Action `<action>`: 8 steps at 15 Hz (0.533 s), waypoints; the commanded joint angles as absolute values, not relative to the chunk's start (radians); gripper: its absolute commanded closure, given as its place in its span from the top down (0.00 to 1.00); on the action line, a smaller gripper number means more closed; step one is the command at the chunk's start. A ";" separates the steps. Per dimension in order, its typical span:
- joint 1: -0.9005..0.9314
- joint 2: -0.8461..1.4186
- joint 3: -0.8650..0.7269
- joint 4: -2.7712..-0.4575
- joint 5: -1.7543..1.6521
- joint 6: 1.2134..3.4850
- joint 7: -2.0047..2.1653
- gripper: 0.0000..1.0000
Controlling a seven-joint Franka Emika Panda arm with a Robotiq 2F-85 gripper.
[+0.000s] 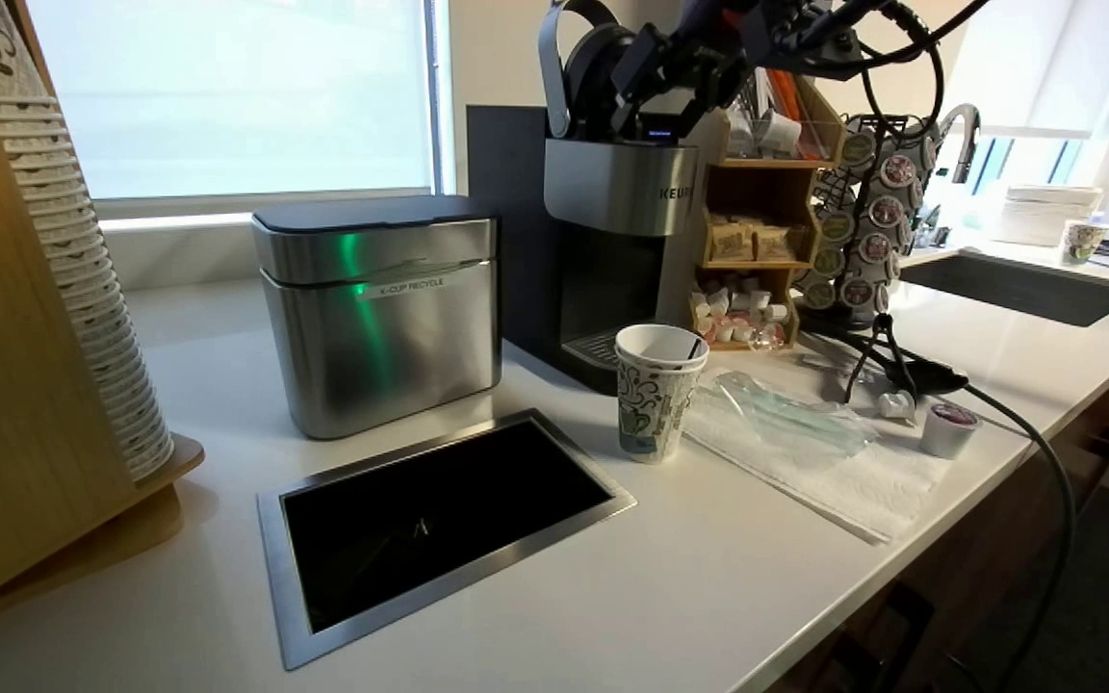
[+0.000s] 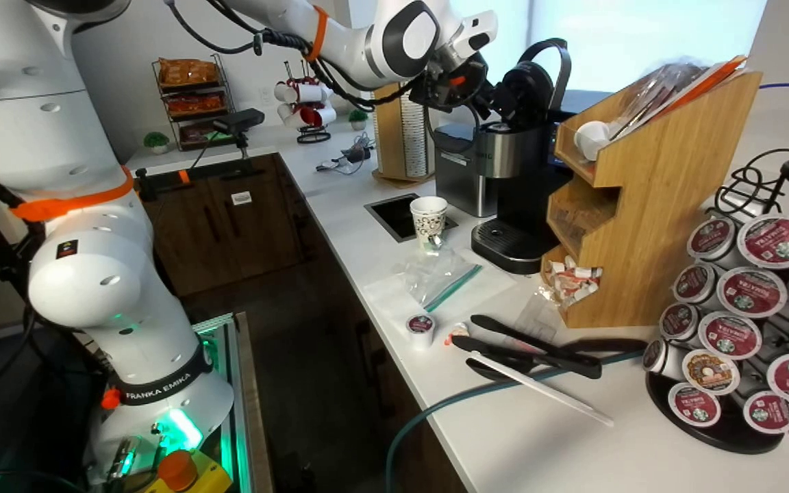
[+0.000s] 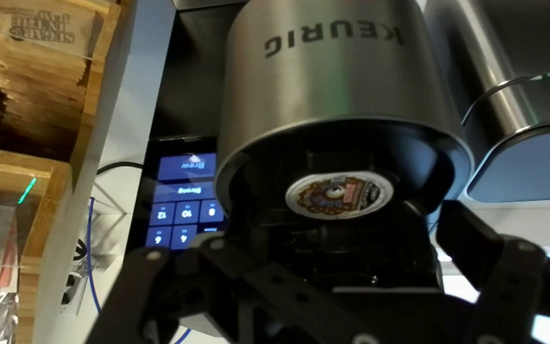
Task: Remove the coffee pod from the coffee maker and place it on the table
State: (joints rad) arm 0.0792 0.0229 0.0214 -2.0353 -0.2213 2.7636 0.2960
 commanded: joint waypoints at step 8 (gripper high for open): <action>0.084 0.067 0.028 -1.989 -0.224 2.779 0.299 1.00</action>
